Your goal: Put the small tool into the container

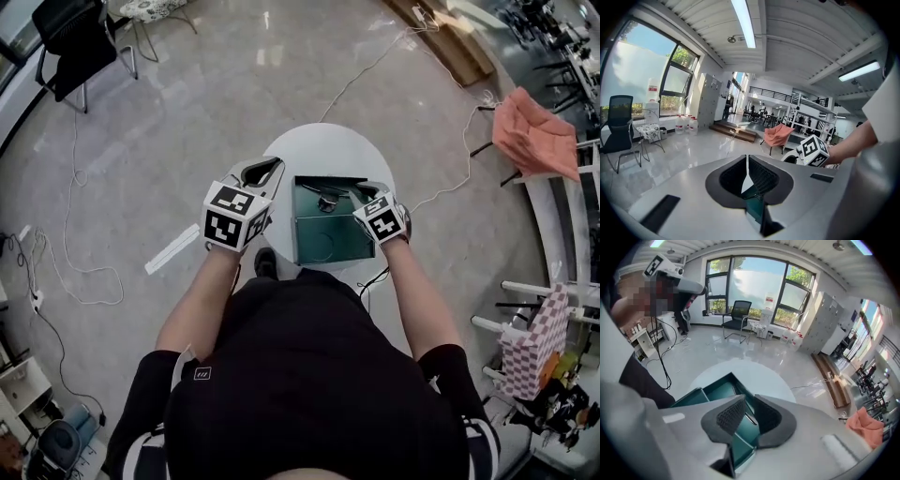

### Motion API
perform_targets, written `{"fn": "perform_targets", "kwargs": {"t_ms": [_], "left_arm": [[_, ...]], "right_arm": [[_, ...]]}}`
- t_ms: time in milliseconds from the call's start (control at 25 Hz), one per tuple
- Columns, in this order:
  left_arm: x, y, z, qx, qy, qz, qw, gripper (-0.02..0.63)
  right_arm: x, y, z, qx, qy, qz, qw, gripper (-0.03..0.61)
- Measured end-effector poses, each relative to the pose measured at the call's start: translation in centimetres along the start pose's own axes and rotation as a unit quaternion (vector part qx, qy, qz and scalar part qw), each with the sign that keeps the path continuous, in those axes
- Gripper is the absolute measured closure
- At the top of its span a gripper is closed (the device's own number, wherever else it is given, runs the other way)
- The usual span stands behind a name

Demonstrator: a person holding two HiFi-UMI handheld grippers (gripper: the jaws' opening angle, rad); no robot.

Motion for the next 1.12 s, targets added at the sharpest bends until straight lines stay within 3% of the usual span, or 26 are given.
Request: {"fn": "perform_targets", "kwargs": {"t_ms": [280,480,640,960,1120], "left_arm": [[2.4,2.9,-1.6,0.02,-0.023,-0.033,0.999,0.594],[5.6,4.4,-2.5,0.019,-0.039,-0.052,0.9977,0.594],[8.6,6.4,-3.0,0.04,-0.05,-0.044,0.997,0.594],[14.7,10.8,-0.9,0.071,-0.019,-0.088,0.9934,0.594],[16.1,11.7,0.4,0.09,-0.013,-0.098,0.9911,0.594]], "right_arm": [[2.6,-0.6,6.7,0.064,-0.044,-0.079,0.994,0.506],[4.4,-1.8,11.5,0.128,-0.047,-0.129,0.982,0.508],[4.9,-1.9,16.6,0.224,-0.032,-0.177,0.958,0.551],[5.7,-2.0,27.2,0.363,-0.037,-0.162,0.917,0.568],[5.5,-1.8,31.1,0.423,-0.054,-0.159,0.89,0.569]]}}
Point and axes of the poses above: the fingertips, and each gripper's own axes: z backward along the fingers, x to its right, y out of its top, the point moved 7 cm from there along z, backward along the fingers, and after that the axes turned 2 degrees about -x, right-handed, at the moved point
